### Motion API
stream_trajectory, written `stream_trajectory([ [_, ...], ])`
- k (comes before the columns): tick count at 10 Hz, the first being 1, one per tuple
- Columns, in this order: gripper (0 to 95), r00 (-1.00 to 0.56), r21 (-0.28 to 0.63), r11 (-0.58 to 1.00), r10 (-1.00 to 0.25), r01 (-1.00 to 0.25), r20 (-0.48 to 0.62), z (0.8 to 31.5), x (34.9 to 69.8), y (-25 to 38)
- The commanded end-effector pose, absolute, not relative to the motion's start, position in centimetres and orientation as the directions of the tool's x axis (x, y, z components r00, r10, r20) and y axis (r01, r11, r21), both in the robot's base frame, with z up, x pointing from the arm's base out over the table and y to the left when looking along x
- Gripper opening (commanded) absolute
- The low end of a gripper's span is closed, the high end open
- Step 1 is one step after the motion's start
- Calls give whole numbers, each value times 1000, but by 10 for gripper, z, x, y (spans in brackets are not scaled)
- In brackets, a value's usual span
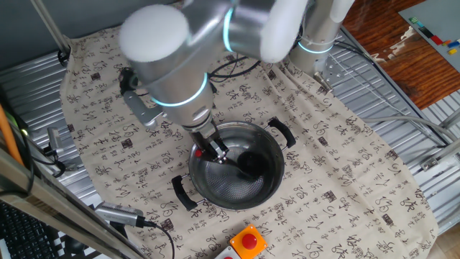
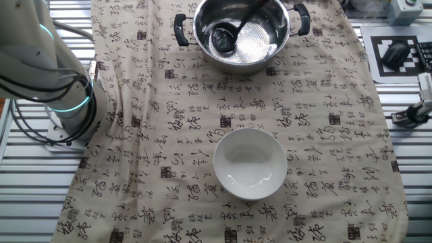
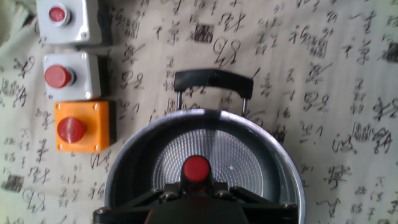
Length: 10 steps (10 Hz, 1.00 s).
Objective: Scoop water with a large spoon from one bowl to another
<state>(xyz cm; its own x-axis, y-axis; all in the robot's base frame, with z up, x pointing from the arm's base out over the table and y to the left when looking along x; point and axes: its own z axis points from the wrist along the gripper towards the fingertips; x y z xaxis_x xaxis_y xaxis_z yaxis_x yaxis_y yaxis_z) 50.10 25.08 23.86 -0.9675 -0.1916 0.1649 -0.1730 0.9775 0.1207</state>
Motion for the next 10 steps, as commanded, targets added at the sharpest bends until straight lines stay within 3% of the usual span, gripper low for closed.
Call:
stream_trajectory([
  [1, 0, -957, 134, 973, -214, -190, 197, 247, 497, 248],
  [10, 0, -916, 189, 964, -240, -186, 321, 266, 487, 234],
])
